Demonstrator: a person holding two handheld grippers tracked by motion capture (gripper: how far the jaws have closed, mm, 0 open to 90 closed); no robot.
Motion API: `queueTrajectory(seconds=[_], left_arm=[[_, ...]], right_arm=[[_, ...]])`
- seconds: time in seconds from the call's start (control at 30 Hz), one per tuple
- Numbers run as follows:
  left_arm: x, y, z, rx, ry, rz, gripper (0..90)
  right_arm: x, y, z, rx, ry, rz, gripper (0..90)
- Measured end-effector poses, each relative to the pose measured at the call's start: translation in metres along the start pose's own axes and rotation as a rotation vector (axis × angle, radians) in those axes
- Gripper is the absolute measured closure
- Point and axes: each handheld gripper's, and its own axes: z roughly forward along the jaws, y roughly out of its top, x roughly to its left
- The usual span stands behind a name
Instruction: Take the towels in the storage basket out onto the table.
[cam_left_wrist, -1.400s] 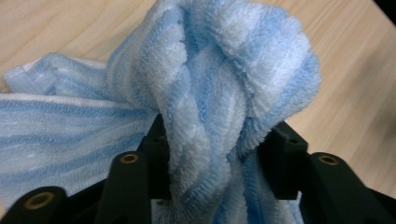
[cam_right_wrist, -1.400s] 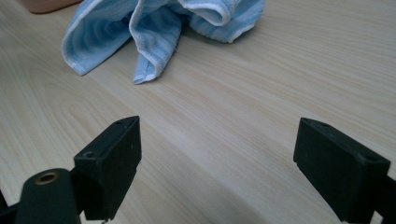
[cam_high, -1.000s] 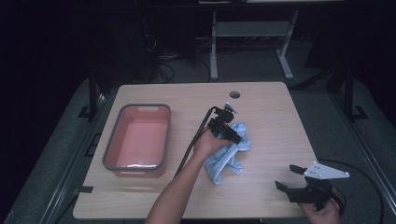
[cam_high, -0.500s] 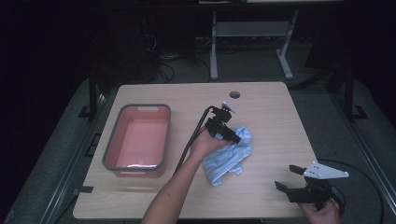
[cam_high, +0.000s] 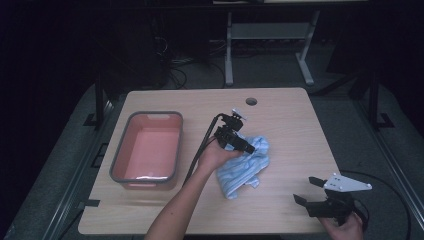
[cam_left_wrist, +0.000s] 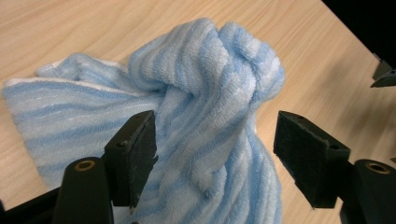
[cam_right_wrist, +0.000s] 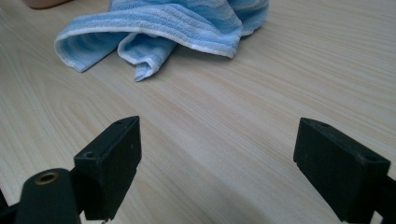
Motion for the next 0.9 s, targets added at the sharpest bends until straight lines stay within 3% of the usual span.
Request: queueTrajectory(seconds=[0.33,0.9], left_arm=[[0.001,-0.011,-0.012,-0.034,-0.018,0.002,26.6],[0.005,-0.033,-0.03,-0.044,-0.023,0.012,24.9]], right_arm=[[0.0,0.0,-0.002,0.004,-0.004,-0.001,14.6],[0.0,0.001,-0.001,0.002,-0.01,-0.01,14.6]])
